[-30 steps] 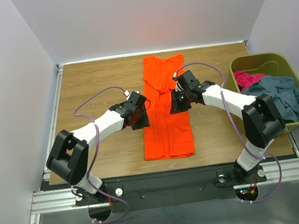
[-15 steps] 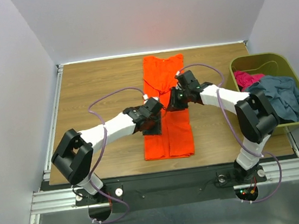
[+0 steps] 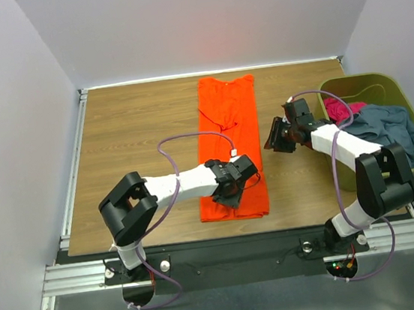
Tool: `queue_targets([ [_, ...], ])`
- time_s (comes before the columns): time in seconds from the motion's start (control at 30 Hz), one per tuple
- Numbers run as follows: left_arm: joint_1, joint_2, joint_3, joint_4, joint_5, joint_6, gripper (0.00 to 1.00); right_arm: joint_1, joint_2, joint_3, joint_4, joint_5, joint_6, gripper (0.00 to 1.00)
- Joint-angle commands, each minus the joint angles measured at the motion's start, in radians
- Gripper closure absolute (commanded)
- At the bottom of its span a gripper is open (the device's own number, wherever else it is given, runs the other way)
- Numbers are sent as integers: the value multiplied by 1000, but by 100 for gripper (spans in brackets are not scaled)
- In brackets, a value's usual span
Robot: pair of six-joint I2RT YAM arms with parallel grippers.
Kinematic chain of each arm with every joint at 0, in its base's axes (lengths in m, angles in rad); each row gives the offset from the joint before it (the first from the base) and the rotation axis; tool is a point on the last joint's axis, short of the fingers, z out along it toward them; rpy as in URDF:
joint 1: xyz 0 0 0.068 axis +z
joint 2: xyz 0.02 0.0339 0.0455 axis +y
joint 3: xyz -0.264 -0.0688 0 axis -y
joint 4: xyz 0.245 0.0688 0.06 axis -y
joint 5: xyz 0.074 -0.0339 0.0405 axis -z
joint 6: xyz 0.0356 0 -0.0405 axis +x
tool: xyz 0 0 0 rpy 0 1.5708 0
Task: Fold and stack the t-shirts
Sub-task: Fold the tshirt
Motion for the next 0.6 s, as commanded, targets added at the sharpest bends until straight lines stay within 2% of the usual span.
queue_targets([
  [0.0,-12,-7,39,-59,-39,15,54,-5,-39,-13,-5,15,-29,53],
  [0.57,-54,47,36,-73,-5,15,55,-4,-38,-16,-7,-13,-23,52],
])
